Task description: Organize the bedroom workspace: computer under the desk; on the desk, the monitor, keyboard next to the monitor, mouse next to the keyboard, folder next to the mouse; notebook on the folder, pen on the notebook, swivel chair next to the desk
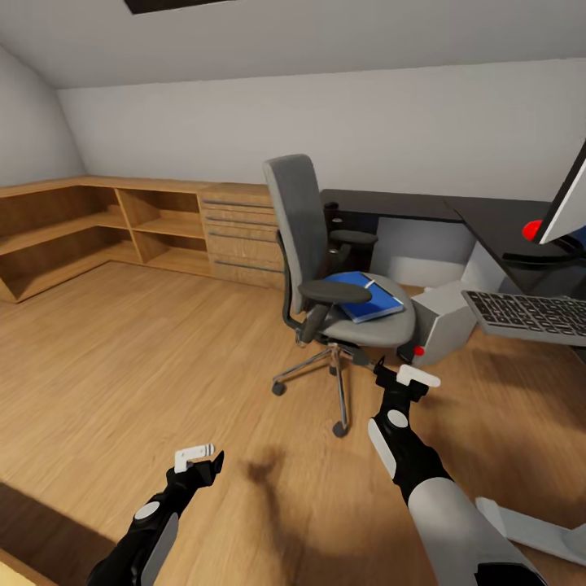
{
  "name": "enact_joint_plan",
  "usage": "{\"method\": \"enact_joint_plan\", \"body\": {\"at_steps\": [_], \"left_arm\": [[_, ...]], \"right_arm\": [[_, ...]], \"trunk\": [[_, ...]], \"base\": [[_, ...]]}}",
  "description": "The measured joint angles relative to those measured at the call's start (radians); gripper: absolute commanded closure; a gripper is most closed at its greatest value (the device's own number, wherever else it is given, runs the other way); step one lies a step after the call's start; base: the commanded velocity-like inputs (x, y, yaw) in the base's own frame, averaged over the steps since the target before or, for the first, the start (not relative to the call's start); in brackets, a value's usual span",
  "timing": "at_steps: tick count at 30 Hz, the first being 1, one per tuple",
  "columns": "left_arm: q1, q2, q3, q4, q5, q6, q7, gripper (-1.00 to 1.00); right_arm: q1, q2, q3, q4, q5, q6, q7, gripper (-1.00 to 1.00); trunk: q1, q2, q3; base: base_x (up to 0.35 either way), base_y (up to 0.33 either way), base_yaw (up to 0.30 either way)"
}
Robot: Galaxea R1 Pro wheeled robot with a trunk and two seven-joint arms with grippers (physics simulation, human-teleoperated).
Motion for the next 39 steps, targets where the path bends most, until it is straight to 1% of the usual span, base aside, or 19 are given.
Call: {"method": "enact_joint_plan", "body": {"at_steps": [1, 9, 11, 12, 15, 19, 20, 26, 39], "left_arm": [[0.000, 0.000, 0.000, 0.014, 0.000, -0.021, -0.001, -1.00], [0.000, 0.000, -0.001, 0.021, 0.000, -0.034, 0.001, -1.00], [0.000, 0.000, -0.001, 0.023, 0.000, -0.034, 0.001, -1.00], [0.000, 0.000, -0.001, 0.025, 0.000, -0.034, 0.001, -1.00], [0.000, 0.000, -0.002, 0.026, -0.001, -0.034, 0.001, -1.00], [0.000, 0.000, -0.002, 0.027, -0.001, -0.034, 0.001, -1.00], [0.000, 0.000, -0.002, 0.027, -0.001, -0.034, 0.001, -1.00], [0.000, 0.000, -0.002, 0.027, -0.001, -0.034, 0.001, -1.00], [0.000, 0.000, -0.002, 0.027, -0.001, -0.034, 0.000, -1.00]], "right_arm": [[0.000, 0.000, 0.000, -0.001, 0.000, 0.000, 0.000, -1.00], [0.000, 0.001, 0.001, -0.006, 0.003, -0.008, -0.003, -1.00], [0.000, 0.003, 0.005, -0.022, 0.003, -0.010, -0.004, -1.00], [0.001, 0.008, 0.014, -0.039, 0.004, -0.011, -0.004, -1.00], [0.006, 0.013, 0.025, -0.051, 0.005, -0.011, -0.003, -1.00], [0.015, 0.017, 0.037, -0.060, 0.021, -0.013, -0.002, -1.00], [0.018, 0.018, 0.041, -0.063, 0.037, -0.014, -0.001, -1.00], [0.021, 0.019, 0.042, -0.061, 0.052, -0.016, 0.000, -1.00], [0.025, 0.019, 0.042, -0.058, 0.054, -0.016, 0.000, -1.00]], "trunk": [[0.000, 0.000, 0.000], [0.000, 0.000, 0.000], [0.000, 0.000, 0.000], [0.000, 0.000, 0.000], [0.000, 0.000, -0.001], [0.000, 0.000, -0.003], [0.000, 0.000, -0.004], [0.000, 0.000, -0.010], [0.000, 0.000, -0.020]], "base": [[0.033, 0.009, 0.000], [0.008, 0.002, 0.038], [0.000, 0.000, 0.016], [0.000, 0.000, 0.009], [0.023, 0.000, 0.006], [0.181, 0.000, 0.018], [0.288, 0.000, 0.056], [0.201, 0.000, 0.066], [0.015, 0.000, 0.084]]}}
